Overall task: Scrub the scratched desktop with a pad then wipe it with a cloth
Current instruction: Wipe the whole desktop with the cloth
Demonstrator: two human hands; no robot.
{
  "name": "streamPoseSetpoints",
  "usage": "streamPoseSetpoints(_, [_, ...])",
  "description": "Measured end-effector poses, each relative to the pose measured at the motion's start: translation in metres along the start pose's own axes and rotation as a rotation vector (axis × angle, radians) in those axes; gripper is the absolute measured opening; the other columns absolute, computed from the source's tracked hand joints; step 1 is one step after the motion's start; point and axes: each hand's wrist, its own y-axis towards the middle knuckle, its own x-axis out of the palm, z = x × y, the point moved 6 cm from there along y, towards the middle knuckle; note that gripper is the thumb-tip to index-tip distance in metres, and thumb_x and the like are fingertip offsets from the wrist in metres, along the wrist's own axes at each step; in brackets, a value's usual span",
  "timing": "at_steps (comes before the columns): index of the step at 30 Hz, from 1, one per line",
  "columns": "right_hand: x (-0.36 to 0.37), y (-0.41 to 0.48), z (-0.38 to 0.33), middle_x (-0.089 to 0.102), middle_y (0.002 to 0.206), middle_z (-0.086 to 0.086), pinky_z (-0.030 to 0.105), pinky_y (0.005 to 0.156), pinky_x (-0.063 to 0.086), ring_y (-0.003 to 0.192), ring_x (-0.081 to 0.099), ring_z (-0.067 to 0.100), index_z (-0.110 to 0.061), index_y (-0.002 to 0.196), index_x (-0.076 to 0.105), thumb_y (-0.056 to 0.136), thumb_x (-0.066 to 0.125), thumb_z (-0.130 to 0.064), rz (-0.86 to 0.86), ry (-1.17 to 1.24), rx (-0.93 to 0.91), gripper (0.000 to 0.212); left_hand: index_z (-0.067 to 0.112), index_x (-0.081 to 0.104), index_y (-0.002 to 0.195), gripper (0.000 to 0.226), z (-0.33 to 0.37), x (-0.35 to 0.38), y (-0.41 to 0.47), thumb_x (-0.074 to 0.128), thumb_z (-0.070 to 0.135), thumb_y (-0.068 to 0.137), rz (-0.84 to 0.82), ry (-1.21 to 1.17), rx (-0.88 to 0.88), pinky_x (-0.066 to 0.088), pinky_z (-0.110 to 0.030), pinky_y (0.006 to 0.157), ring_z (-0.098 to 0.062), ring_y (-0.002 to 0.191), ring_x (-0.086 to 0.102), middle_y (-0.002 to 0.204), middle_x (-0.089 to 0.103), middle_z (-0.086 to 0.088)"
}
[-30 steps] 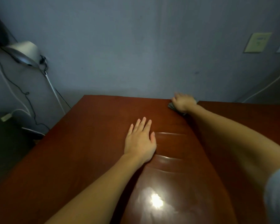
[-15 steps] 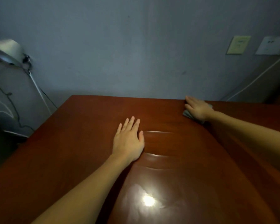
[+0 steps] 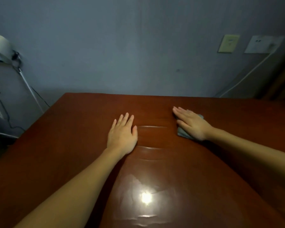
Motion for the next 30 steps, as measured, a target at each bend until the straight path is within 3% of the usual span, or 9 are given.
streamPoseSetpoints(5, [-0.004, 0.064, 0.057, 0.019, 0.158, 0.009, 0.034, 0.118, 0.012, 0.145, 0.018, 0.023, -0.011, 0.151, 0.017, 0.103, 0.023, -0.035, 0.014, -0.047, 0.274, 0.054, 0.024, 0.013, 0.153, 0.054, -0.003, 0.001, 0.003, 0.022, 0.039, 0.102, 0.027, 0.002, -0.009, 0.001, -0.031, 0.121, -0.010, 0.148, 0.001, 0.161, 0.005, 0.006])
streamPoseSetpoints(9, [0.002, 0.122, 0.047, 0.020, 0.157, 0.011, 0.037, 0.117, 0.016, 0.144, 0.021, 0.027, -0.010, 0.151, 0.017, 0.102, 0.021, -0.040, 0.022, -0.026, 0.379, 0.058, 0.025, 0.014, 0.153, 0.054, -0.003, 0.000, 0.003, 0.024, 0.038, 0.102, 0.038, -0.009, -0.012, 0.001, -0.030, 0.121, -0.010, 0.147, 0.002, 0.161, 0.006, 0.006])
streamPoseSetpoints(14, [0.010, 0.099, -0.033, 0.012, 0.159, 0.008, 0.032, 0.117, 0.007, 0.147, 0.012, 0.020, -0.010, 0.152, 0.013, 0.103, 0.023, -0.038, 0.000, -0.050, 0.133, 0.057, 0.024, 0.017, 0.153, 0.053, -0.002, 0.000, 0.002, 0.026, 0.037, 0.102, 0.041, -0.014, -0.013, 0.002, -0.030, 0.120, -0.010, 0.147, 0.004, 0.160, 0.009, 0.006])
streamPoseSetpoints(18, [0.008, 0.006, -0.061, 0.001, 0.154, -0.010, 0.018, 0.112, -0.005, 0.143, 0.001, 0.003, -0.017, 0.152, 0.009, 0.093, 0.014, -0.047, 0.052, -0.026, -0.153, 0.066, 0.023, 0.016, 0.153, 0.053, -0.001, 0.000, 0.001, 0.024, 0.038, 0.102, 0.025, -0.008, -0.012, 0.002, -0.031, 0.120, -0.011, 0.148, 0.003, 0.161, 0.008, 0.005])
streamPoseSetpoints(24, [0.000, 0.020, 0.030, 0.006, 0.160, 0.002, 0.030, 0.118, 0.003, 0.147, 0.005, 0.014, -0.015, 0.152, 0.007, 0.104, 0.020, -0.036, -0.017, -0.078, 0.187, 0.055, 0.023, 0.014, 0.153, 0.054, -0.001, 0.001, 0.002, 0.022, 0.039, 0.102, 0.009, 0.017, -0.014, 0.002, -0.032, 0.121, -0.012, 0.148, 0.003, 0.161, 0.006, 0.004])
streamPoseSetpoints(30, [0.009, 0.067, 0.000, 0.006, 0.160, 0.006, 0.035, 0.119, 0.003, 0.148, 0.004, 0.017, -0.010, 0.152, 0.008, 0.103, 0.018, -0.038, 0.001, -0.083, 0.276, 0.058, 0.021, 0.014, 0.153, 0.056, -0.001, -0.001, 0.001, 0.027, 0.037, 0.102, 0.036, -0.030, -0.012, 0.004, -0.032, 0.121, -0.013, 0.148, 0.005, 0.161, 0.008, 0.002])
